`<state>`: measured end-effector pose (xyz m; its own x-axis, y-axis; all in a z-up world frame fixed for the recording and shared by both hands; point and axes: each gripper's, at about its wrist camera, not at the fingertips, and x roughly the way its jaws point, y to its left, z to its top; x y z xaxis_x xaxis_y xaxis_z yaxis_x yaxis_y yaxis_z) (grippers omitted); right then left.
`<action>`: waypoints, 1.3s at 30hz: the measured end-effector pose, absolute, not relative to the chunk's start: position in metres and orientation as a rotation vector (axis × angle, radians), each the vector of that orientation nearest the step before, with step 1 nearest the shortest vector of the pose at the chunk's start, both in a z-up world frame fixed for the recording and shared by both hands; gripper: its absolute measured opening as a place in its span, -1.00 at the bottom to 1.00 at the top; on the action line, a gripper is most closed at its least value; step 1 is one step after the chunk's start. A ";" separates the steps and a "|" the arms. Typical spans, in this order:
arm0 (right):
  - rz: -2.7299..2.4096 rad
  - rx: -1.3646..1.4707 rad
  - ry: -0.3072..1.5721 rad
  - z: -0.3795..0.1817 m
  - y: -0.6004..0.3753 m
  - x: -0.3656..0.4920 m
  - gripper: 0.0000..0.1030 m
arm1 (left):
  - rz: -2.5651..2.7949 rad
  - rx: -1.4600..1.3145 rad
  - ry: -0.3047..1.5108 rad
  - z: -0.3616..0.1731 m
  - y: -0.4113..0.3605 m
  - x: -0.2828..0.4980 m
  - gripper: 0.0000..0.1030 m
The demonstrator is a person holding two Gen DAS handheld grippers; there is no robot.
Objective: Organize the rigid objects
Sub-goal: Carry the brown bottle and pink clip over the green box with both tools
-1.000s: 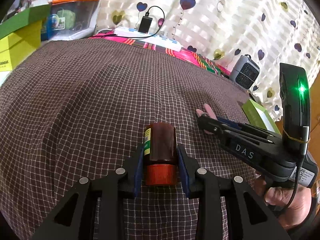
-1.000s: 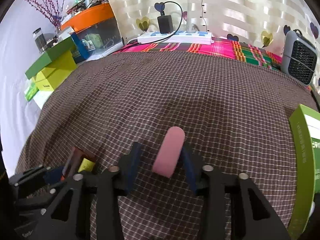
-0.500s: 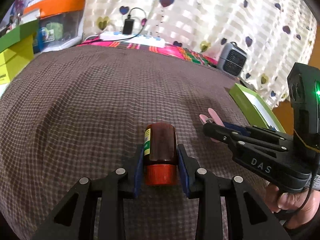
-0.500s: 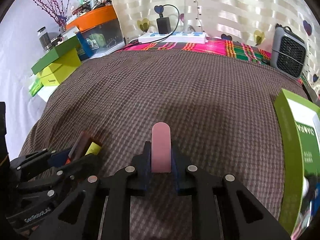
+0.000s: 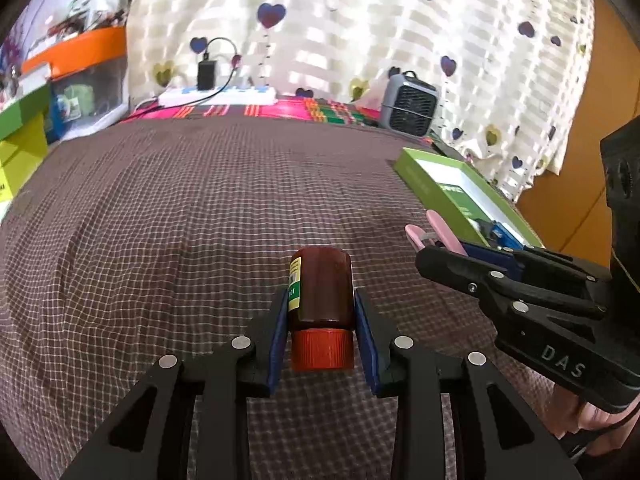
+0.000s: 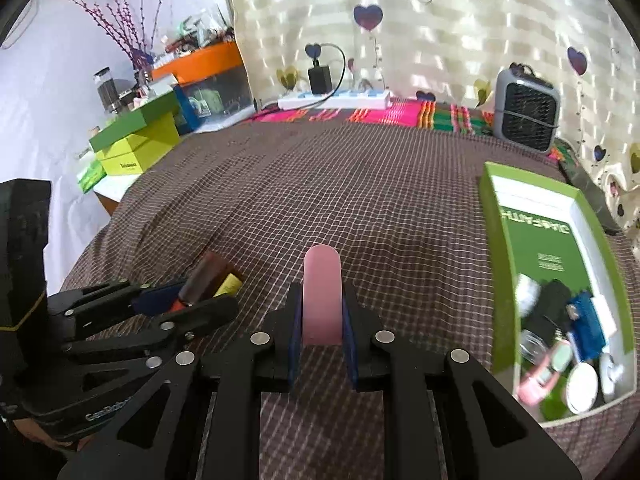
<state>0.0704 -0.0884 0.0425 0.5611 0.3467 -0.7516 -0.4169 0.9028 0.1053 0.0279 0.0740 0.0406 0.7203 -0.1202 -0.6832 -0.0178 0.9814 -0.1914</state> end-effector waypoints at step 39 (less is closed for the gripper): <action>0.428 -0.003 0.758 0.074 -0.157 0.021 -0.64 | -0.148 -0.076 0.723 0.069 -0.001 0.017 -0.41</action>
<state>0.0208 -0.1569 0.0735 0.6447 0.3746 -0.6663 -0.3768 0.9142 0.1493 0.0171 -0.0008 0.0689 0.7398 -0.1610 -0.6533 0.1087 0.9868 -0.1201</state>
